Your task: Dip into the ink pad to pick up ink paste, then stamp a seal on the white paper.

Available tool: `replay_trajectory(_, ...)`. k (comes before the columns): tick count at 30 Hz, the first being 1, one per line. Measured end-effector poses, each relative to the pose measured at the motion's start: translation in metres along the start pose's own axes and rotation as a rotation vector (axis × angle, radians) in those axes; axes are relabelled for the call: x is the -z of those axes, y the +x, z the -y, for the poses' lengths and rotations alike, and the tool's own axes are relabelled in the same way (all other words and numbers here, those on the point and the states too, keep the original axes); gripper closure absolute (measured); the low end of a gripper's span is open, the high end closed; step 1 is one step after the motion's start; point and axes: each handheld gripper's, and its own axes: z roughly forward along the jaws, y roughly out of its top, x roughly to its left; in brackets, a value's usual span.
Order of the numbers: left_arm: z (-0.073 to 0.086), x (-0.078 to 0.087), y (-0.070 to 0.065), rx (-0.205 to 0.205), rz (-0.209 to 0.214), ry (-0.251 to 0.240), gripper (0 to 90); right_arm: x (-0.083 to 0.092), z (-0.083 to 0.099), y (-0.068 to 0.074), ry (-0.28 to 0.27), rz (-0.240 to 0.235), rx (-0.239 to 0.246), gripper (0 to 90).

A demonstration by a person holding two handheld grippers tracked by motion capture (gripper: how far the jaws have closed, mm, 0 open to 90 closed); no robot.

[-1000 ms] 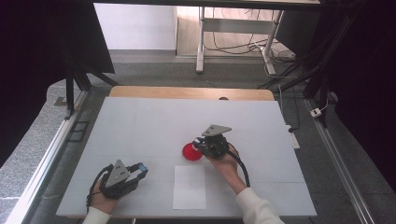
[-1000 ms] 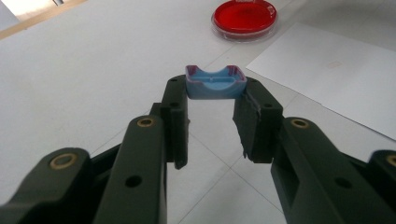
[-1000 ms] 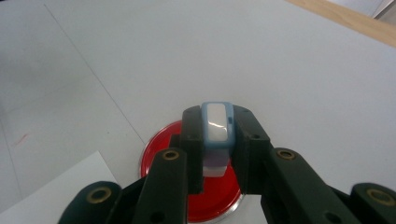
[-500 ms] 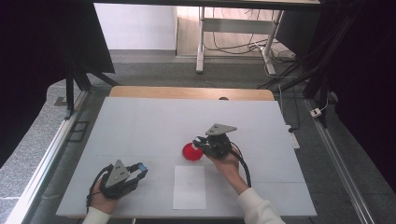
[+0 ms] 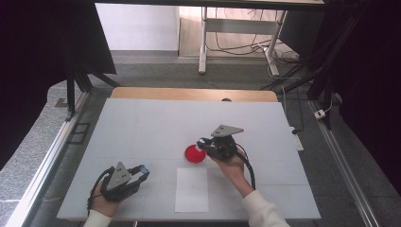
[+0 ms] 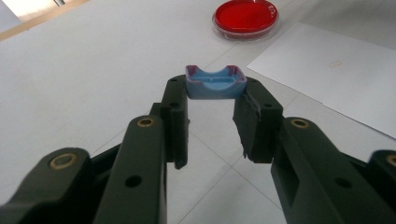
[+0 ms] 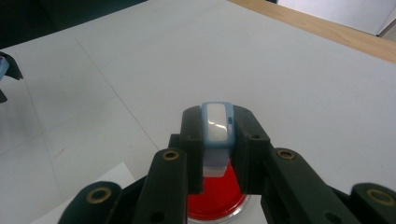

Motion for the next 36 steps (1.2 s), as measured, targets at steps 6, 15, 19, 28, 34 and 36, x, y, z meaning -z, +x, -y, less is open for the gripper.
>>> replay_trajectory(6,0.000,0.000,0.000,-0.002,0.002,-0.001,65.7,0.002,0.000,0.001,-0.010,-0.004,0.000,75.1)
replay_trajectory(15,0.000,0.000,0.000,0.002,0.000,-0.004,65.7,0.005,0.000,0.002,-0.002,-0.013,-0.001,75.1)
replay_trajectory(19,0.000,0.000,0.001,-0.001,-0.001,0.001,65.7,0.007,0.001,0.003,0.000,-0.015,0.001,75.1)
replay_trajectory(28,0.000,0.000,0.001,-0.001,-0.003,0.002,65.6,0.011,0.003,0.008,0.003,-0.031,0.007,75.1)
replay_trajectory(34,0.000,0.000,0.001,-0.002,-0.004,0.000,65.6,0.015,0.005,0.012,-0.001,-0.045,0.003,75.1)
replay_trajectory(36,0.001,0.000,0.002,-0.001,-0.004,0.001,65.6,0.017,0.005,0.014,0.005,-0.047,0.008,75.1)
